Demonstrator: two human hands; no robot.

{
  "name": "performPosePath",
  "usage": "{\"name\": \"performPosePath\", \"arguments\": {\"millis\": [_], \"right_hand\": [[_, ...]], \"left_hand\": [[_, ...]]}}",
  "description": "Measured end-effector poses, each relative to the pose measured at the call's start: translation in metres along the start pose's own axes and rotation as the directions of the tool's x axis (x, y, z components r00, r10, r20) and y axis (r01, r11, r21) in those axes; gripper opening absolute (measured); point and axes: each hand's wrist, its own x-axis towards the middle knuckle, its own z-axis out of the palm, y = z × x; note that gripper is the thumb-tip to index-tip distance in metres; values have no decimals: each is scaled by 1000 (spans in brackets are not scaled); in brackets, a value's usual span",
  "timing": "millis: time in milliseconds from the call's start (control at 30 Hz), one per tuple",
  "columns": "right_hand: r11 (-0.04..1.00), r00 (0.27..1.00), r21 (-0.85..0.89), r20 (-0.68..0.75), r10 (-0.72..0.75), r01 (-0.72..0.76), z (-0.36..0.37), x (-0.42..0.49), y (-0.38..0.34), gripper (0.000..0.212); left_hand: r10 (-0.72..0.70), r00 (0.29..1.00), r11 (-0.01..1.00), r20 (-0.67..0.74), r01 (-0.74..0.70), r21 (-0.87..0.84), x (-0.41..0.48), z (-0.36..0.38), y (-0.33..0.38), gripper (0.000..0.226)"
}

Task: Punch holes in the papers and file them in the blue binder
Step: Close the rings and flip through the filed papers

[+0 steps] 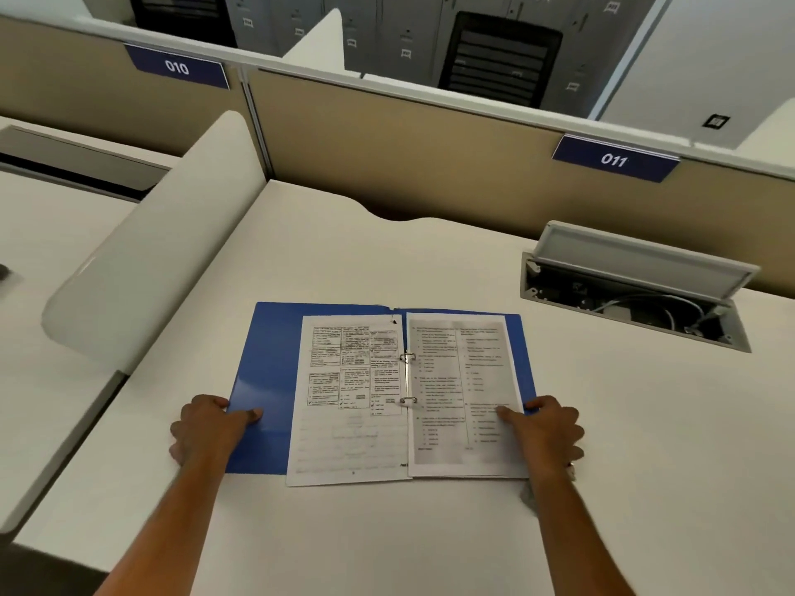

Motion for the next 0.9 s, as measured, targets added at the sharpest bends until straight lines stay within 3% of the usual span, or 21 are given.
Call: {"name": "performPosePath", "arguments": {"millis": [133, 267, 433, 600, 700, 900], "right_hand": [[999, 1000, 16, 9, 29, -29, 4, 5, -1, 44], [984, 999, 178, -52, -1, 10, 4, 2, -5, 30], [911, 983, 369, -89, -159, 181, -20, -15, -11, 19], [875, 954, 380, -120, -275, 300, -49, -42, -43, 13], [816, 895, 377, -96, -436, 438, -59, -72, -78, 13], [743, 816, 422, 16, -578, 519, -22, -134, -134, 21]], "left_hand": [[0, 1000, 1000, 10, 0, 9, 4, 3, -3, 73], [-1, 1000, 1000, 6, 1, 7, 4, 3, -2, 70], [7, 1000, 1000, 15, -7, 6, 6, 4, -5, 62], [11, 1000, 1000, 14, -11, 2, 6, 3, -5, 55], [10, 1000, 1000, 18, -10, -8, 8, 4, -6, 50], [12, 1000, 1000, 20, -12, -12, 6, 2, -5, 51]]}}
